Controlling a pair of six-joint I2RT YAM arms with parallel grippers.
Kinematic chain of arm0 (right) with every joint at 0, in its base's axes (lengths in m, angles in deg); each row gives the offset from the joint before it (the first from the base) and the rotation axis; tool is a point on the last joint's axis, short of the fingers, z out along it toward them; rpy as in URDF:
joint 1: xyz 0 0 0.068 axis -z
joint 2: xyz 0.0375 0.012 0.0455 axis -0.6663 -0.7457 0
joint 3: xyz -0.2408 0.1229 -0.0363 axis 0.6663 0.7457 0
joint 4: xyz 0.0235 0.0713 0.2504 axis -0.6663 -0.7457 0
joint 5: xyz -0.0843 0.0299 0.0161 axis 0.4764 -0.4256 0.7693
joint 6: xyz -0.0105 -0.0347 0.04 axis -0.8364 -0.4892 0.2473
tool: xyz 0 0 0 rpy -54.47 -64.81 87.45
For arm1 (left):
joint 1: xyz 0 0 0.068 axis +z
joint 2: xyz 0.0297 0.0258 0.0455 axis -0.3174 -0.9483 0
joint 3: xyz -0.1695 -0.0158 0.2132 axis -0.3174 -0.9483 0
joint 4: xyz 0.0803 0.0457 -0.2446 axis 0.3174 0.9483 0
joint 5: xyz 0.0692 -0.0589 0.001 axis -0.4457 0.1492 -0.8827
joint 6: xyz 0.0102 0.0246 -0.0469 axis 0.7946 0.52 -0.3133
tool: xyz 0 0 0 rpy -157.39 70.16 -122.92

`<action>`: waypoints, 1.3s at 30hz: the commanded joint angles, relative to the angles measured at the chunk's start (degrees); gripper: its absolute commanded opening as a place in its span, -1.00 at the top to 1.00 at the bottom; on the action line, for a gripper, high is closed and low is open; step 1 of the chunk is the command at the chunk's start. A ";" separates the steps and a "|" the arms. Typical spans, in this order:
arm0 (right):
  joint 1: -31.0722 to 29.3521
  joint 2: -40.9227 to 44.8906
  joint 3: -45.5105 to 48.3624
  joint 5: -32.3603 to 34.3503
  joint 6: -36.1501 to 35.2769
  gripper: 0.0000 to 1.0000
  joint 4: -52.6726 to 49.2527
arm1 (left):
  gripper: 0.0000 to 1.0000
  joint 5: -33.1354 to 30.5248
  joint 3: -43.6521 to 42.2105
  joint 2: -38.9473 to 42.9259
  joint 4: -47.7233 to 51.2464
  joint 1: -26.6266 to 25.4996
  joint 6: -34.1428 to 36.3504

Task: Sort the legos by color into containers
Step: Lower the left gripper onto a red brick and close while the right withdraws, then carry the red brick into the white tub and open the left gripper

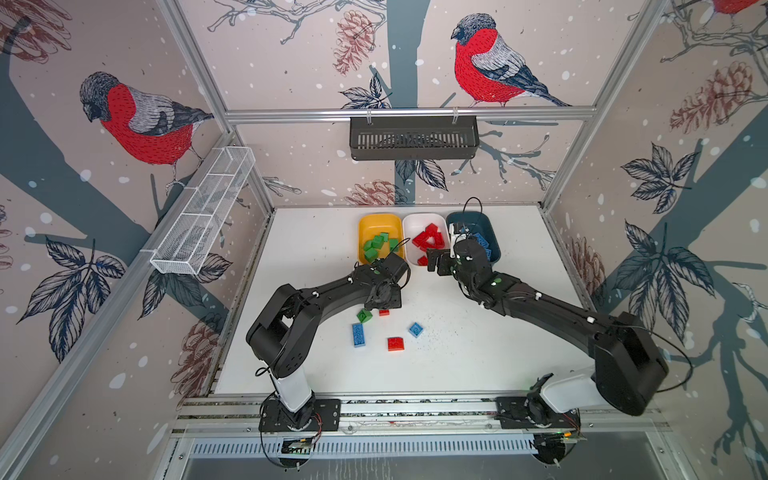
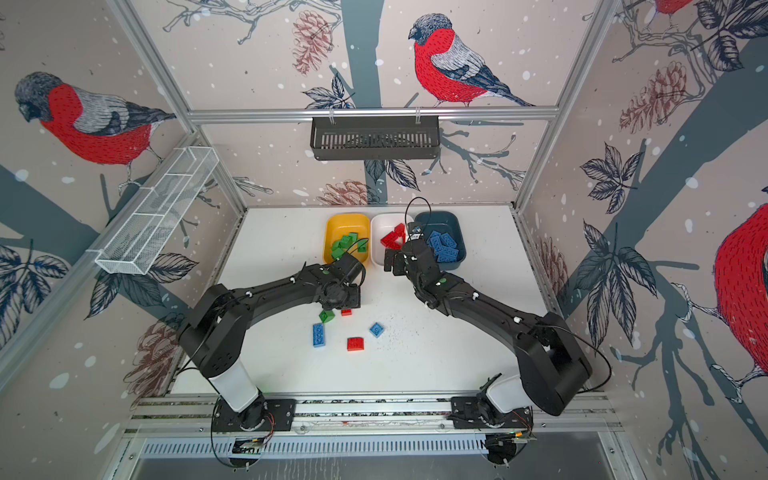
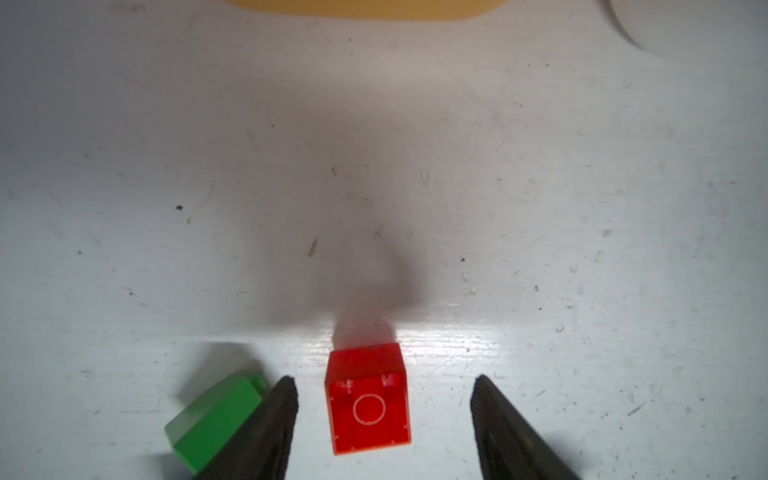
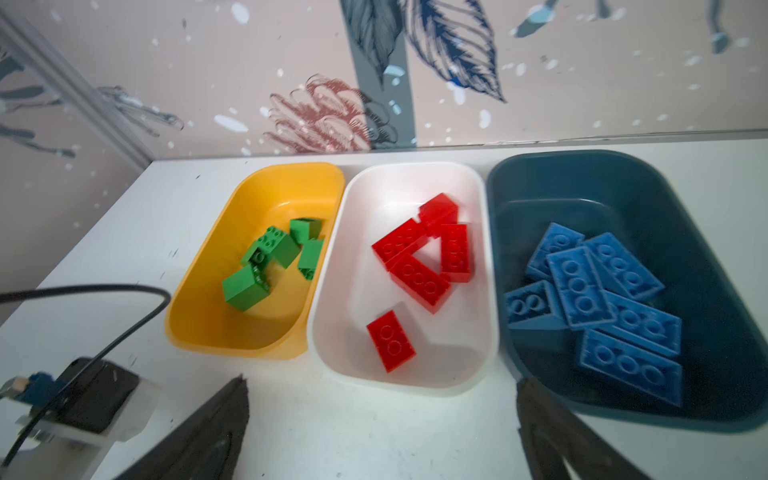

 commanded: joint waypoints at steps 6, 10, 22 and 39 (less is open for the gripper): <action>2.05 6.70 5.21 14.94 8.96 -0.99 -0.99 | -0.18 -0.55 -0.09 -2.87 1.13 -1.25 -1.24; 2.80 9.90 6.94 13.74 8.41 -0.99 -0.21 | -0.12 -1.21 -0.09 -4.24 0.56 -1.56 -1.52; 4.75 16.41 12.80 12.02 9.50 -0.99 3.16 | 0.19 -2.26 0.37 -5.00 -0.38 -1.65 -1.83; 5.86 16.81 13.51 10.39 11.20 -0.99 1.26 | 0.32 -0.06 14.54 -6.61 -7.40 -1.49 3.53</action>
